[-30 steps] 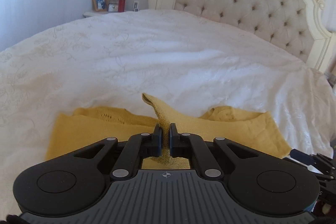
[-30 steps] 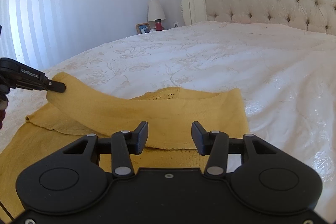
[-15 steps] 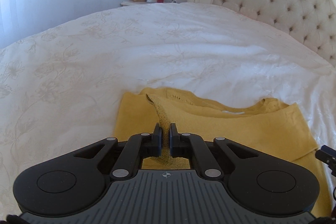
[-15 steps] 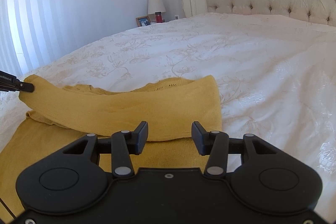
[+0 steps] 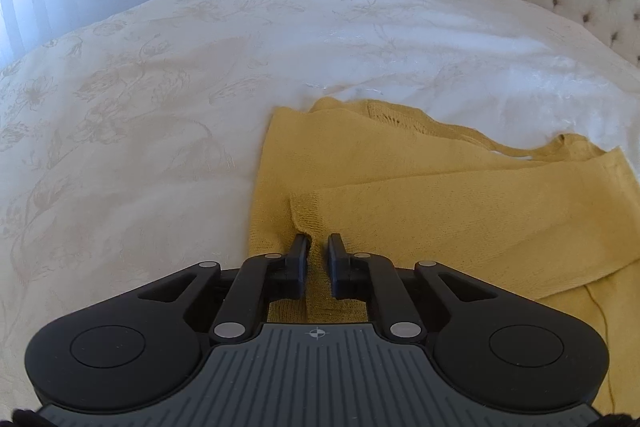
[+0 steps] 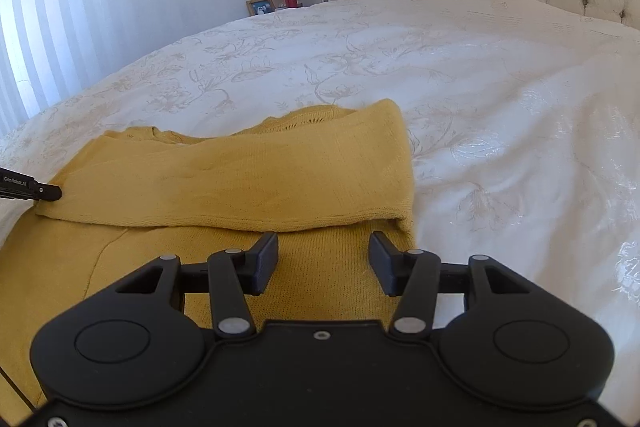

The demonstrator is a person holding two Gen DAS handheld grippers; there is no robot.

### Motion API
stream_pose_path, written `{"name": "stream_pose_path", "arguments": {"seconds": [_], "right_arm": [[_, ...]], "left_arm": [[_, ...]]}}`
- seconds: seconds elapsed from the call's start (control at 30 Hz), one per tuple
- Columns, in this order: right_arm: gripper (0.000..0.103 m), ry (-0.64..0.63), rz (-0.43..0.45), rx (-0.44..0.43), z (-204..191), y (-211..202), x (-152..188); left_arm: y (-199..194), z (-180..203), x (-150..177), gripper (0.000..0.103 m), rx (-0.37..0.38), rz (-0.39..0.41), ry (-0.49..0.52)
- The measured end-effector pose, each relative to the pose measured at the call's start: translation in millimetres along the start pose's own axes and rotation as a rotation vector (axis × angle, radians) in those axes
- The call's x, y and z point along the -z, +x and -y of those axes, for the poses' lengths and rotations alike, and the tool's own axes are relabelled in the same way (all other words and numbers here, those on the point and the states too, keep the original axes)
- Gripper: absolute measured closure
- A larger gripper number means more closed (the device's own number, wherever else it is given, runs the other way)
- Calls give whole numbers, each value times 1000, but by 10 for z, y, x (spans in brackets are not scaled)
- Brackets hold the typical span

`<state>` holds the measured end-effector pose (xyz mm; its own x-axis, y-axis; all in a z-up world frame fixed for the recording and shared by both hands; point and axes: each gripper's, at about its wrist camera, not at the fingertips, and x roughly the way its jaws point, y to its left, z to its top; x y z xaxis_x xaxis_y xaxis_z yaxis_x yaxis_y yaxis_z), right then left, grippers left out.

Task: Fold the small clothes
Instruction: 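Fold the lifted side over toward the sweater center with the left gripper, release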

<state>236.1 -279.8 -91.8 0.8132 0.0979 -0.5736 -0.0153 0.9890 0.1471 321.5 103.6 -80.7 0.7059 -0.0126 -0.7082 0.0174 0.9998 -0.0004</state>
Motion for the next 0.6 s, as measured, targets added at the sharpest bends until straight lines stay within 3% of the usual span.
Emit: {"name": "stream_pose_path", "arguments": {"seconds": [0.17, 0.37, 0.47, 0.6], "right_arm": [[39, 19, -31, 17, 21, 56, 40], [38, 14, -39, 32, 2, 92, 89], [38, 4, -36, 39, -16, 91, 101], [38, 11, -35, 37, -12, 104, 97]], "left_arm": [[-70, 54, 80, 69, -62, 37, 95], [-163, -63, 235, 44, -92, 37, 44], [-191, -136, 298, 40, -86, 43, 9], [-365, -108, 245, 41, -99, 150, 19]]}}
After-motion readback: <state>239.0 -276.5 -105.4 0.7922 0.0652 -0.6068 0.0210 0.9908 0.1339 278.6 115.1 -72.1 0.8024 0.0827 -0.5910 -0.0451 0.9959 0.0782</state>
